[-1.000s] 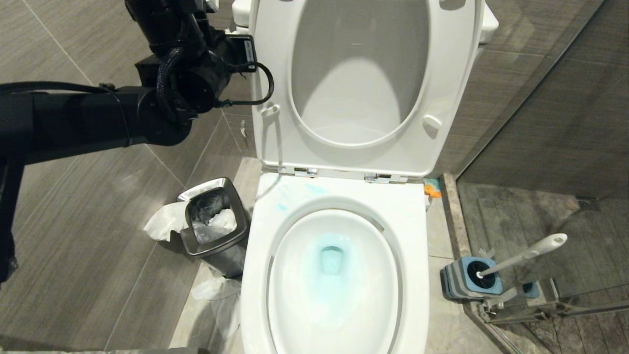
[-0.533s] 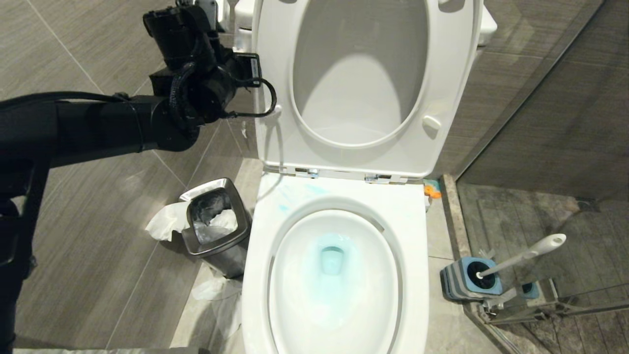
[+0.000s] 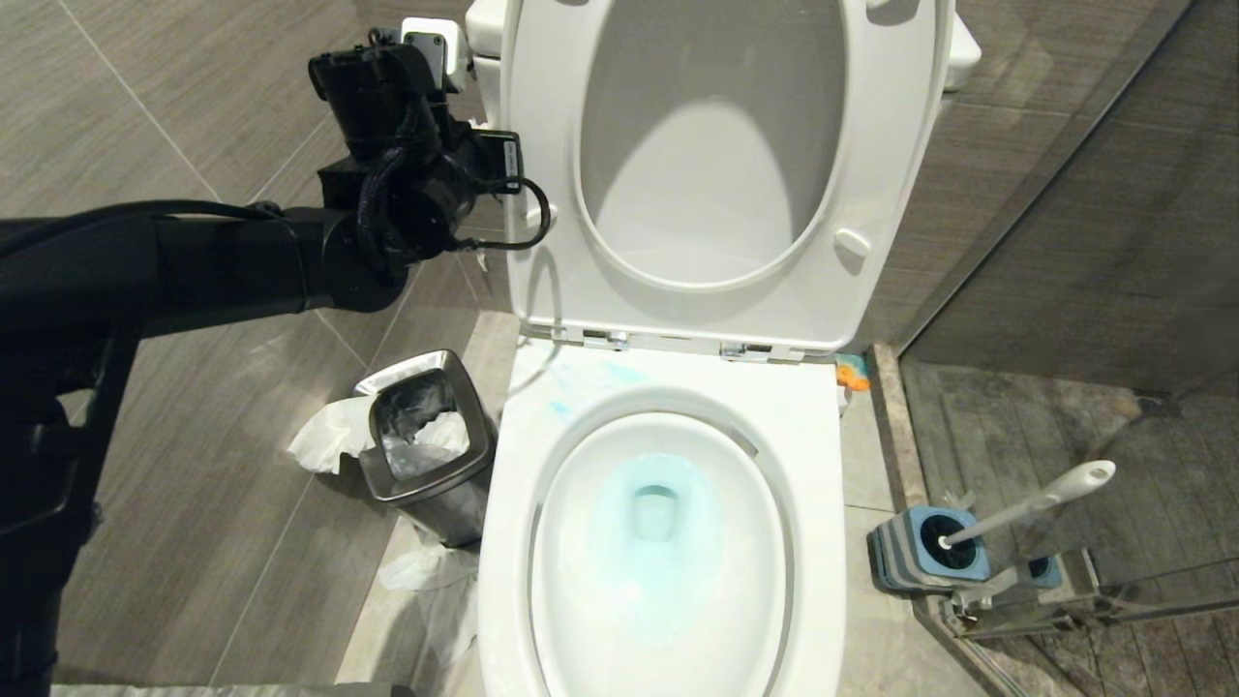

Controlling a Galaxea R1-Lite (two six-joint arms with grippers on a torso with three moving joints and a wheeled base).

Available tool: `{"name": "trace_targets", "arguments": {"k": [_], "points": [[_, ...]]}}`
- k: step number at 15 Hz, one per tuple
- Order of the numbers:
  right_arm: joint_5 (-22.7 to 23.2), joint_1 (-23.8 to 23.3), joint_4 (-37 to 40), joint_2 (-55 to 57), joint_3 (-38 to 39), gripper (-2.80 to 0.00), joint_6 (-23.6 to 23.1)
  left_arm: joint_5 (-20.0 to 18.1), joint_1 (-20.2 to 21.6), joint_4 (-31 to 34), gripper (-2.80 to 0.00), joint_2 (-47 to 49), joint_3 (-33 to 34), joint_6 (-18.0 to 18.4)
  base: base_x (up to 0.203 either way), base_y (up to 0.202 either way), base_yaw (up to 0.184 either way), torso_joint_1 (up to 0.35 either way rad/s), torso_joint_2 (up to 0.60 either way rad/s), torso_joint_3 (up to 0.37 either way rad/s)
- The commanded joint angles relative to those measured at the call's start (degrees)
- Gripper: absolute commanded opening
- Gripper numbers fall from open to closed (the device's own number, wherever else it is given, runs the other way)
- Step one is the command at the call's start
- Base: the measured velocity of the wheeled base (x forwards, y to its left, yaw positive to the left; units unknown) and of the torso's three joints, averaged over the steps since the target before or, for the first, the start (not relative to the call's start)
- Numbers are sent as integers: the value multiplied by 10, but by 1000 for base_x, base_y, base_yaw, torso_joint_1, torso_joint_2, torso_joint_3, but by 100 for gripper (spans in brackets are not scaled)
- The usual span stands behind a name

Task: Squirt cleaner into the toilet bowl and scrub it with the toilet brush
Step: Flush the toilet

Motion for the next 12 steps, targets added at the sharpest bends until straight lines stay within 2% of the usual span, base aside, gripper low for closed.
{"name": "trace_targets", "arguments": {"k": [1, 4, 9, 11, 12], "points": [[0, 0, 0, 1, 0, -280, 0, 1, 0, -8, -280, 1, 0, 0, 0, 0, 0, 0, 0, 0], [0, 0, 0, 1, 0, -280, 0, 7, 0, -21, -280, -8, 0, 8, 0, 0, 0, 0, 0, 0], [0, 0, 0, 1, 0, -280, 0, 21, 35, -91, -280, -29, 1, 69, 0, 0, 0, 0, 0, 0], [0, 0, 0, 1, -1, -280, 0, 21, 49, -100, -280, -40, 2, 95, 0, 0, 0, 0, 0, 0], [0, 0, 0, 1, 0, -280, 0, 21, 50, -100, -280, -42, 2, 97, 0, 0, 0, 0, 0, 0]]}}
